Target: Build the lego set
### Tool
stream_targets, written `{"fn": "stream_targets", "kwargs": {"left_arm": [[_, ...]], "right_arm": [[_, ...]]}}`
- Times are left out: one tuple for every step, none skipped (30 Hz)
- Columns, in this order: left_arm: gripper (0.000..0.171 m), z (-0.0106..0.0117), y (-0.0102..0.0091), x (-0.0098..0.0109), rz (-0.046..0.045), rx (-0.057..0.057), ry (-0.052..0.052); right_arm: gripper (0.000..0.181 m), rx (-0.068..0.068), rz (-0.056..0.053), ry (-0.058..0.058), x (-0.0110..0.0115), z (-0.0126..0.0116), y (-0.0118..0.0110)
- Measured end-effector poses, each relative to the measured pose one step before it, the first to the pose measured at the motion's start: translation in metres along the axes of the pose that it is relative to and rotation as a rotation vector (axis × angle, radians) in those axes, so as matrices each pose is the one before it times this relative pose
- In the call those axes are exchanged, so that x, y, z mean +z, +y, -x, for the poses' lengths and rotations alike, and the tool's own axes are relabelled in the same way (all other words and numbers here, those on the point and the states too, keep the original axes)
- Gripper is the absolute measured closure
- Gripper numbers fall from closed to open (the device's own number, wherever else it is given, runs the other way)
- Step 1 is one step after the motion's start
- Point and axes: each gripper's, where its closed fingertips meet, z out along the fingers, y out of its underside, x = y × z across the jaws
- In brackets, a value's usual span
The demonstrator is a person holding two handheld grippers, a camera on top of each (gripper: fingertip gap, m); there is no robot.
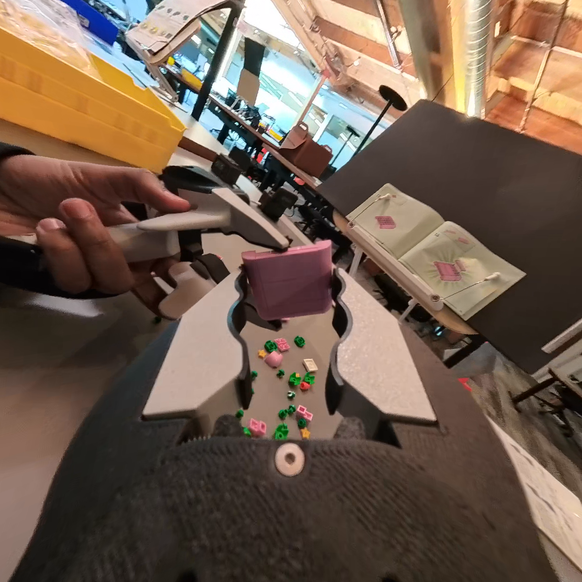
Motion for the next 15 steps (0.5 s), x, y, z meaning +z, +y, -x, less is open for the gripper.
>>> {"fn": "stream_targets", "kwargs": {"left_arm": [[0.123, 0.00142, 0.00086, -0.00094, 0.00996, 0.0137, -0.0147], [0.123, 0.00103, 0.00086, -0.00101, 0.01127, 0.0132, -0.0124], [0.120, 0.00013, -0.00092, -0.00164, 0.00182, 0.0158, -0.0099], [0.118, 0.00080, -0.00229, -0.00257, -0.00318, 0.0213, -0.0171], [0.115, 0.00185, -0.00308, -0.00342, -0.00480, 0.0272, -0.0275], [0.114, 0.00244, -0.00412, -0.00440, -0.00907, 0.0364, -0.0357], [0.113, 0.00363, -0.00445, -0.00495, -0.00870, 0.0466, -0.0456], [0.112, 0.00467, -0.00428, -0.00531, -0.00555, 0.0544, -0.0546], [0.112, 0.00494, -0.00404, -0.00527, -0.00181, 0.0588, -0.0556], [0.111, 0.00454, -0.00361, -0.00492, 0.00226, 0.0580, -0.0512], [0.111, 0.00397, -0.00308, -0.00446, 0.00269, 0.0534, -0.0454], [0.111, 0.00337, -0.00260, -0.00370, 0.00144, 0.0457, -0.0389], [0.111, 0.00186, -0.00221, -0.00285, -0.00028, 0.0368, -0.0279], [0.111, 0.00038, -0.00118, -0.00168, 0.00149, 0.0280, -0.0160], [0.111, -0.00057, 0.00033, -0.00058, 0.00730, 0.0203, -0.0083]], "right_arm": [[0.128, 0.0029, 0.0097, -0.0220, -0.00065, 0.00135, 0.00153], [0.128, 0.0016, 0.0083, -0.0246, -0.00108, 0.00175, 0.00125], [0.129, 0.0002, 0.0056, -0.0318, -0.00115, 0.00296, 0.00129], [0.129, -0.0035, 0.0052, -0.0456, -0.00118, 0.00517, 0.00151], [0.129, -0.0084, 0.0091, -0.0663, -0.00087, 0.00874, 0.00256], [0.129, -0.0104, 0.0174, -0.0813, -0.00011, 0.01172, 0.00441], [0.129, -0.0137, 0.0268, -0.0866, 0.00079, 0.01343, 0.00581], [0.129, -0.0183, 0.0330, -0.0868, 0.00158, 0.01458, 0.00660], [0.129, -0.0165, 0.0384, -0.0781, 0.00256, 0.01417, 0.00706], [0.129, -0.0136, 0.0366, -0.0683, 0.00347, 0.01325, 0.00577], [0.129, -0.0127, 0.0236, -0.0642, 0.00369, 0.01281, 0.00296], [0.129, -0.0057, 0.0163, -0.0466, 0.00402, 0.00975, 0.00097], [0.129, -0.0026, 0.0159, -0.0355, 0.00401, 0.00733, 0.00081], [0.129, -0.0025, 0.0185, -0.0308, 0.00403, 0.00625, 0.00169], [0.129, -0.0029, 0.0210, -0.0221, 0.00376, 0.00471, 0.00272]]}}
